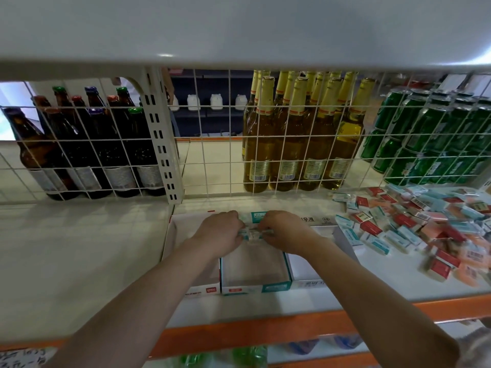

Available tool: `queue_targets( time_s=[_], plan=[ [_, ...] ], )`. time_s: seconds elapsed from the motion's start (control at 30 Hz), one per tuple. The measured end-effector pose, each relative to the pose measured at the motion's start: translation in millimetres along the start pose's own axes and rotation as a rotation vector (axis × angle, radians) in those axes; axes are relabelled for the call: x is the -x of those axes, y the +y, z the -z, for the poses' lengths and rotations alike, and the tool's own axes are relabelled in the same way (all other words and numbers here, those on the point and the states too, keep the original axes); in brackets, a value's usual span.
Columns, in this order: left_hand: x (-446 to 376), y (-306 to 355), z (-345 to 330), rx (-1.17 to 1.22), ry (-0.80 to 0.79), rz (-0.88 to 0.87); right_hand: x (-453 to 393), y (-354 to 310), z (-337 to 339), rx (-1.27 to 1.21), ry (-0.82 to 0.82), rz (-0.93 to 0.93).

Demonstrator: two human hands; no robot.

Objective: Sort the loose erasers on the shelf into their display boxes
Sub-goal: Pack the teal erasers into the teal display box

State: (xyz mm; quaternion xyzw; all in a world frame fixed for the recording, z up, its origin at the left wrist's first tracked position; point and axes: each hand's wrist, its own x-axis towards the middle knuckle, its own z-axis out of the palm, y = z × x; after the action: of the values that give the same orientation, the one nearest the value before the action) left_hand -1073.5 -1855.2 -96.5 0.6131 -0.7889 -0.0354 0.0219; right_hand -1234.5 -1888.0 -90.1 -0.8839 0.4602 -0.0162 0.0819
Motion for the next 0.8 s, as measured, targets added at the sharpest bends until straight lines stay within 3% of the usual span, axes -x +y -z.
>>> queue_targets(
  time_s=[0.5, 0.8],
  plan=[
    [10.2, 13.4, -6.5, -0.058, -0.066, 0.040, -1.6, -1.1, -11.0, 0.113, -0.111, -0.002],
    [3.1, 10.8, -2.6, -0.099, -0.065, 0.050, -4.4, -0.9, -6.6, 0.133, -0.065, 0.024]
  ],
)
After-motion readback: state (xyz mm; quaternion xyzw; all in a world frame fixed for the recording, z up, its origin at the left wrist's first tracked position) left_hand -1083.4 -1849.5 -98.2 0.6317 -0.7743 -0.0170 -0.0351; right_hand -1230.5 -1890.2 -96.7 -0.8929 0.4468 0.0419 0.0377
